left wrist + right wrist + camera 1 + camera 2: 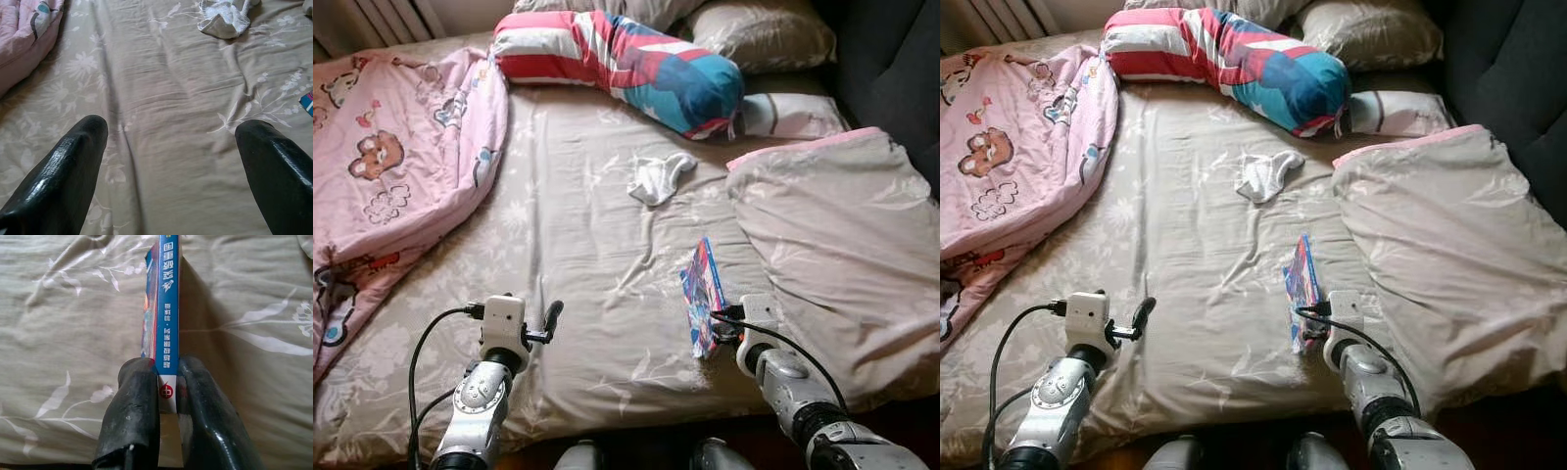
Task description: Clean up the room
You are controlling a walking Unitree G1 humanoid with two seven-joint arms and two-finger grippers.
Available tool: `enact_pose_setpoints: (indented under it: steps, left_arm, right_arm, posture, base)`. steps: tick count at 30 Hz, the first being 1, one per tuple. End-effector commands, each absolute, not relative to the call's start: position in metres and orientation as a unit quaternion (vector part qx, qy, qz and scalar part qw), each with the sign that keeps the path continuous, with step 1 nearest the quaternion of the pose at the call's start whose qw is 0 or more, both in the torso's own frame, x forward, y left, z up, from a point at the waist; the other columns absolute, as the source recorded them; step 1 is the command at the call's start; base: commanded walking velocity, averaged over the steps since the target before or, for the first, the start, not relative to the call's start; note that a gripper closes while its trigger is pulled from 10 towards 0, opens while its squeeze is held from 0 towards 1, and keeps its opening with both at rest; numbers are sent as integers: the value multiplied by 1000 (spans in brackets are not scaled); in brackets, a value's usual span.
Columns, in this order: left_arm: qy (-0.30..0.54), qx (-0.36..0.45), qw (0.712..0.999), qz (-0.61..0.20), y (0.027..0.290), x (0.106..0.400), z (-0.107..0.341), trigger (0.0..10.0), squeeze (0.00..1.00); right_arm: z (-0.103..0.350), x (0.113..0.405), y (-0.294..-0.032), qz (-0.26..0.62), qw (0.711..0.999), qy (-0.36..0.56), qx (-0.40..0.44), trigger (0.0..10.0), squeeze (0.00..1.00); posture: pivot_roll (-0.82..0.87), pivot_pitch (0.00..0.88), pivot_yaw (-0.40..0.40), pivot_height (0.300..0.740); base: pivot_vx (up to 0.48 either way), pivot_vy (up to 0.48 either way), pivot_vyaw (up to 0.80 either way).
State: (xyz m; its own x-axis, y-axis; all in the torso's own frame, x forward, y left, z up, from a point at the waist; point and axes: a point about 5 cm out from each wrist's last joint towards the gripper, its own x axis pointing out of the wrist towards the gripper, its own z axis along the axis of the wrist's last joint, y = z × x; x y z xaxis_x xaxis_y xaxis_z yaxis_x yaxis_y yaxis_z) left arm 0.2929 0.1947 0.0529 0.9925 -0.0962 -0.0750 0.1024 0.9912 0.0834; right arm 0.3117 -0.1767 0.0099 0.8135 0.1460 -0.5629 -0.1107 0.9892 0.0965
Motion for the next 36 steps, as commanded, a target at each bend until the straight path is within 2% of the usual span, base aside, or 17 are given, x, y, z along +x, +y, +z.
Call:
enact_pose_setpoints:
  steps: [1,2,3,4,5,19,20,27,32,36]
  left_arm:
    - [58,53,996,-47,201,285,45,10000,0]
    - [58,53,996,-48,200,285,45,10000,0]
    - [59,53,996,-49,200,285,45,10000,0]
    - [59,53,996,-49,200,285,45,10000,0]
    - [59,53,996,-50,199,285,45,10000,0]
    - [60,50,996,-53,196,287,47,10000,0]
    - [60,50,996,-53,195,287,47,10000,0]
    - [60,46,996,-51,193,291,47,10000,0]
    - [55,37,997,-45,190,298,49,10000,0]
    - [54,29,997,-44,186,300,49,10000,0]
  right_arm:
    - [2,305,-178,65,948,312,25,10000,357]
    - [2,304,-179,62,948,313,24,10000,435]
    - [2,304,-180,62,948,313,23,10000,561]
    - [2,304,-180,60,948,312,21,10000,969]
    - [2,304,-182,53,949,310,15,10000,1000]
    - [16,312,-210,-40,960,272,-56,10000,984]
    - [20,315,-212,-49,964,256,-60,10000,0]
    - [32,322,-203,-46,980,194,-13,10000,0]
    - [23,314,-189,-31,983,178,11,10000,0]
    - [15,303,-188,-38,985,165,26,10000,0]
  posture:
    - [184,306,67,740]
    - [184,306,67,740]
    - [184,307,69,740]
    - [184,307,69,740]
    - [185,308,70,740]
    - [181,305,71,740]
    - [180,302,70,740]
    - [167,273,56,740]
    - [149,242,36,740]
    - [135,227,24,740]
  base:
    - [0,0,0]
    - [0,0,0]
    - [0,0,0]
    - [0,0,0]
    - [0,0,0]
    - [0,0,0]
    - [0,0,0]
    - [0,0,0]
    - [0,0,0]
    - [0,0,748]
